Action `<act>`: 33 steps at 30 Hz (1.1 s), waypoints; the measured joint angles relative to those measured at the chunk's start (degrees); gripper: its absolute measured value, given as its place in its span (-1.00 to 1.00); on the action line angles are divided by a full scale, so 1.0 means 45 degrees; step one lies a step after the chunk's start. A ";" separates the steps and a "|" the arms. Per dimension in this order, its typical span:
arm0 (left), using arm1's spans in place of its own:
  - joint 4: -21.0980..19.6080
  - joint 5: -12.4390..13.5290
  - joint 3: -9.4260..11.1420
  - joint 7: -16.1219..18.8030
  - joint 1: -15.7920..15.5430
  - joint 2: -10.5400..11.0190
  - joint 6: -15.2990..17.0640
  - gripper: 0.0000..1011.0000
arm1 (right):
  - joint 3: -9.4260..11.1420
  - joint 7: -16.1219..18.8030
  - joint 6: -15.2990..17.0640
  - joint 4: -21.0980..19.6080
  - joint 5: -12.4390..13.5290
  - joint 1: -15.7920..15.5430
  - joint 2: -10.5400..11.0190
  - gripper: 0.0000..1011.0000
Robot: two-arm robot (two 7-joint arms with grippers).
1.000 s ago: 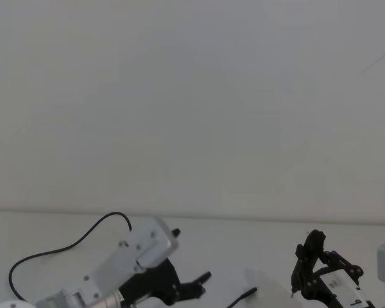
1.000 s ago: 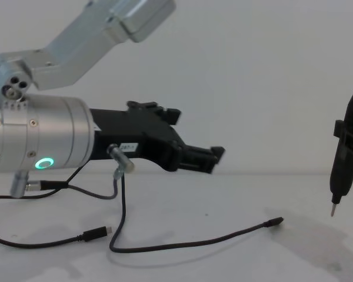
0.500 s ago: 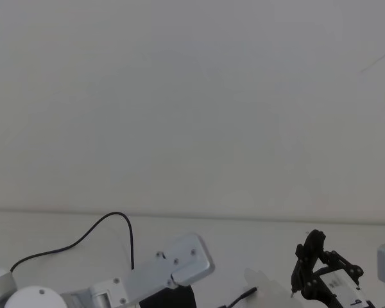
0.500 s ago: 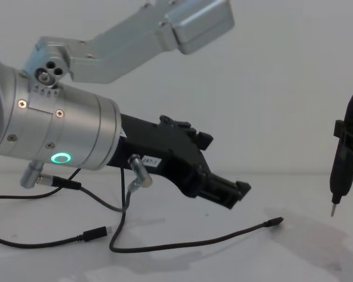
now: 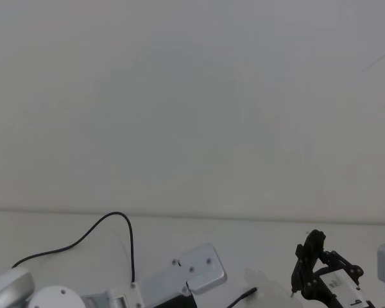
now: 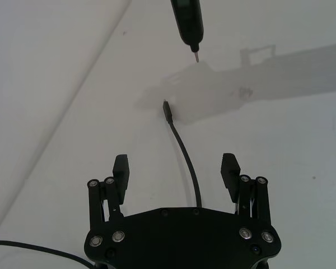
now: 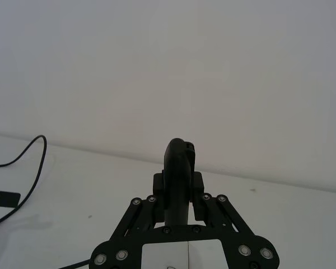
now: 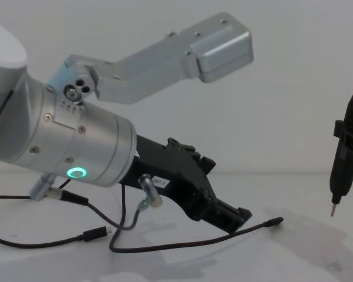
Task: Pick up the data cable with the one hand.
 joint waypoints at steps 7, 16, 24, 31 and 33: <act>0.0320 0.0210 0.0187 -0.0008 -0.0081 -0.0306 0.0396 0.98 | 0.0000 0.0000 0.0001 0.0000 0.0001 0.0001 0.0000 -0.47; 0.0771 0.0528 0.0438 0.0049 -0.0175 -0.0703 0.0722 0.98 | 0.0000 0.0000 0.0001 0.0000 0.0001 0.0001 0.0000 -0.47; 0.1147 0.0757 0.0524 0.0205 -0.0236 -0.1040 0.0876 0.98 | 0.0000 0.0000 0.0001 0.0000 0.0000 0.0001 0.0000 -0.47; 0.1433 0.0901 0.0525 0.0319 -0.0260 -0.1256 0.0929 0.98 | 0.0000 0.0000 0.0001 0.0000 0.0001 0.0001 0.0000 -0.47; 0.1521 0.0960 0.0536 0.0348 -0.0278 -0.1320 0.0939 0.98 | 0.0000 0.0000 0.0000 0.0000 0.0000 0.0001 0.0000 -0.47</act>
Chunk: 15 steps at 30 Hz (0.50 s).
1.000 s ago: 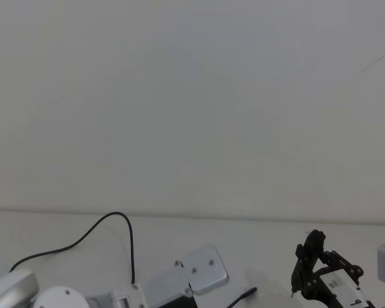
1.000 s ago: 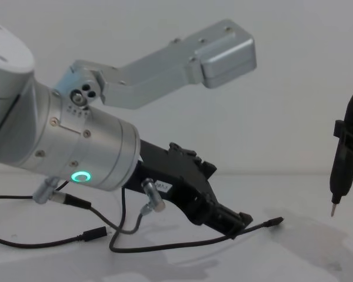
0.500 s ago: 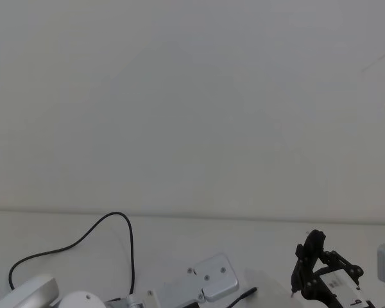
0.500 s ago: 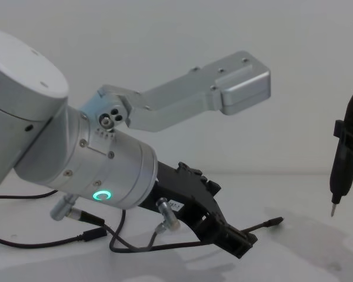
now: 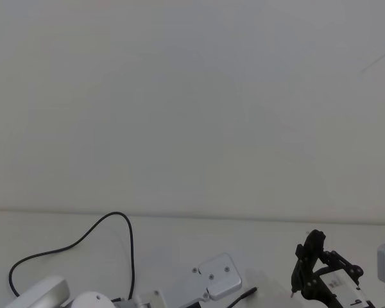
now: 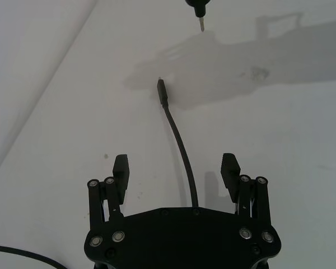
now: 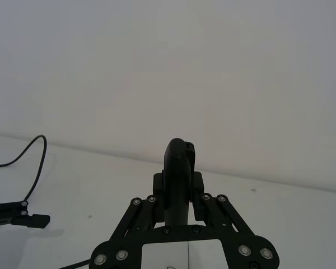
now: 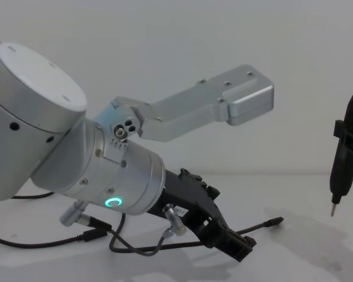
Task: Pick up the data cable with the one hand.
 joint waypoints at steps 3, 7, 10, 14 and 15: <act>0.0131 0.0079 0.0023 0.0026 -0.0025 -0.0088 0.0009 0.98 | 0.0000 0.0000 0.0000 0.0000 0.0001 0.0000 0.0000 -0.47; 0.0298 0.0179 0.0050 0.0062 -0.0065 -0.0202 0.0010 0.98 | 0.0000 0.0000 0.0000 0.0000 0.0000 0.0000 0.0000 -0.47; 0.0381 0.0240 0.0061 0.0096 -0.0089 -0.0263 0.0009 0.98 | 0.0000 0.0001 0.0000 0.0000 0.0000 0.0000 0.0000 -0.47; 0.0535 0.0348 0.0066 0.0172 -0.0126 -0.0398 -0.0010 0.98 | 0.0000 0.0000 0.0000 0.0000 0.0000 0.0000 0.0000 -0.47; 0.0556 0.0372 0.0066 0.0190 -0.0130 -0.0419 -0.0015 0.98 | 0.0000 0.0000 0.0000 0.0000 0.0000 0.0000 0.0000 -0.47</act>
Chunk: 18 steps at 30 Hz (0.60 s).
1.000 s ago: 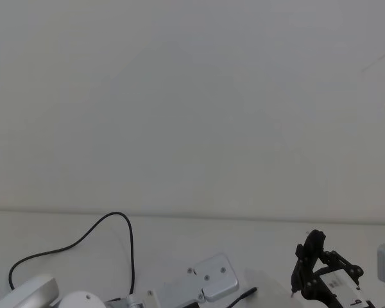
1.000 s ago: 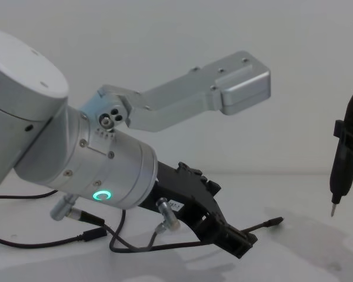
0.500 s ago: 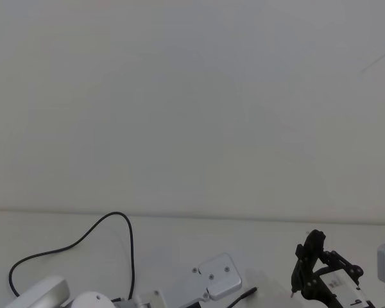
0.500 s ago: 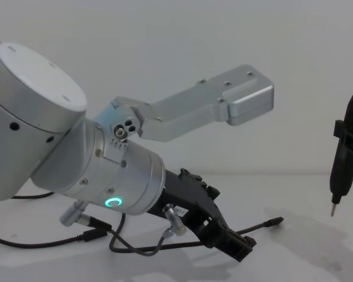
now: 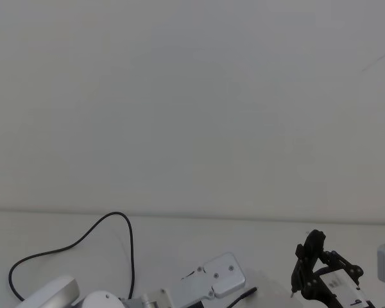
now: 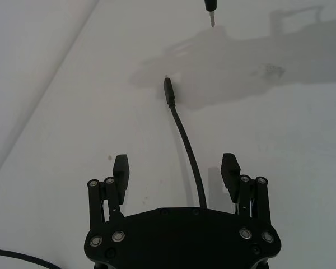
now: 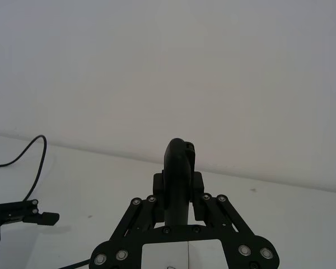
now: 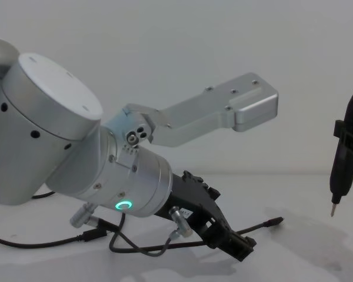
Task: Pick up the data cable with the one hand.
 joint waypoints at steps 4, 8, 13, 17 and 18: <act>0.0112 0.0085 -0.0004 0.0066 -0.0016 -0.0104 -0.0027 0.98 | -0.0001 0.0000 0.0000 -0.0001 0.0000 0.0000 0.0000 -0.47; 0.0232 0.0182 -0.0020 0.0142 -0.0032 -0.0221 -0.0052 0.98 | 0.0000 0.0000 0.0000 0.0000 0.0000 0.0000 0.0000 -0.47; 0.0348 0.0286 -0.0033 0.0225 -0.0049 -0.0323 -0.0059 0.98 | 0.0000 0.0000 0.0000 0.0000 0.0000 0.0000 0.0000 -0.47; 0.0466 0.0396 -0.0039 0.0312 -0.0074 -0.0410 -0.0060 0.98 | 0.0000 0.0000 0.0000 0.0000 0.0000 0.0000 0.0000 -0.47; 0.0518 0.0435 -0.0041 0.0343 -0.0083 -0.0447 -0.0060 0.98 | 0.0000 0.0000 0.0000 0.0000 0.0000 0.0000 0.0000 -0.47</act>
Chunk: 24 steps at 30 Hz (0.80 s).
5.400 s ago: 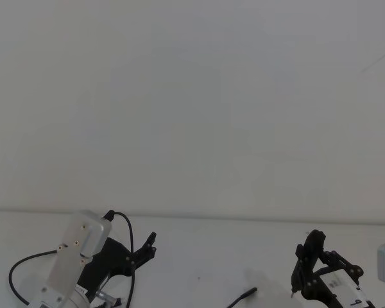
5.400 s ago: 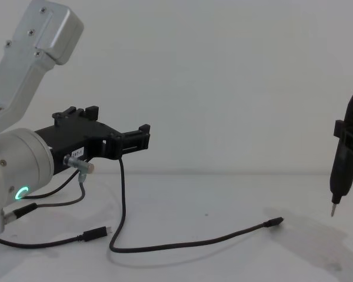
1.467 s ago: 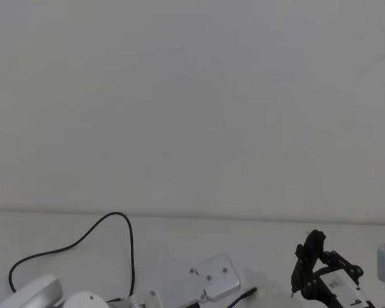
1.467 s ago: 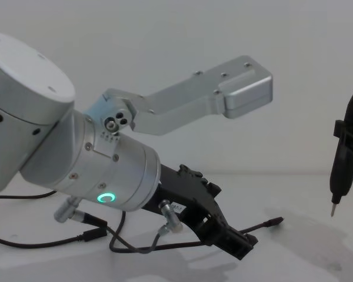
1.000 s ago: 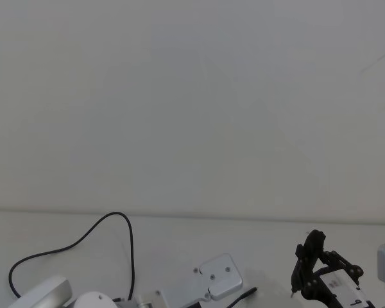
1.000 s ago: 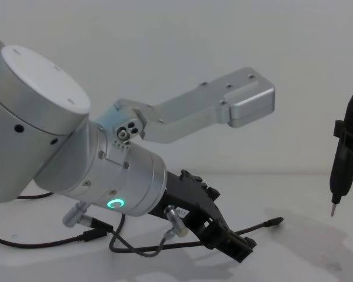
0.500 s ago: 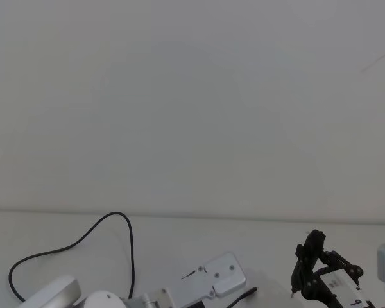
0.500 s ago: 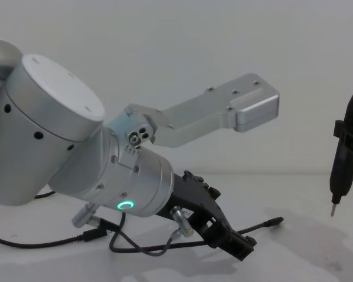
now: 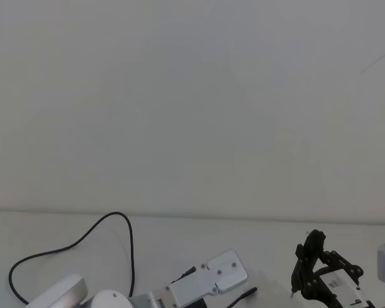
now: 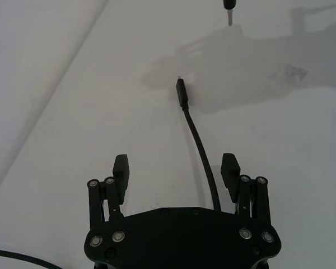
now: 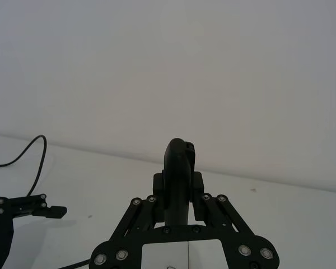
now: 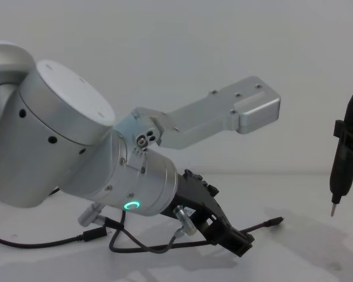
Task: Pick up the data cable with the one hand.
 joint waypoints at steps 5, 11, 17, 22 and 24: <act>0.0215 0.0139 -0.0007 0.0096 -0.0037 -0.0132 -0.0003 0.98 | 0.0000 0.0000 0.0000 0.0000 0.0000 0.0000 0.0000 -0.47; 0.0363 0.0239 -0.0014 0.0155 -0.0063 -0.0221 -0.0006 0.98 | 0.0000 0.0000 0.0000 0.0000 0.0000 0.0000 0.0000 -0.47; 0.0464 0.0312 -0.0016 0.0199 -0.0083 -0.0287 -0.0006 0.80 | 0.0000 0.0000 0.0000 0.0000 0.0000 0.0000 0.0000 -0.47; 0.0515 0.0346 -0.0016 0.0220 -0.0091 -0.0315 -0.0006 0.58 | 0.0000 0.0000 0.0000 0.0000 0.0000 0.0000 0.0000 -0.47; 0.0535 0.0358 -0.0016 0.0226 -0.0094 -0.0327 -0.0006 0.44 | 0.0000 0.0000 0.0000 0.0000 0.0000 0.0000 0.0000 -0.47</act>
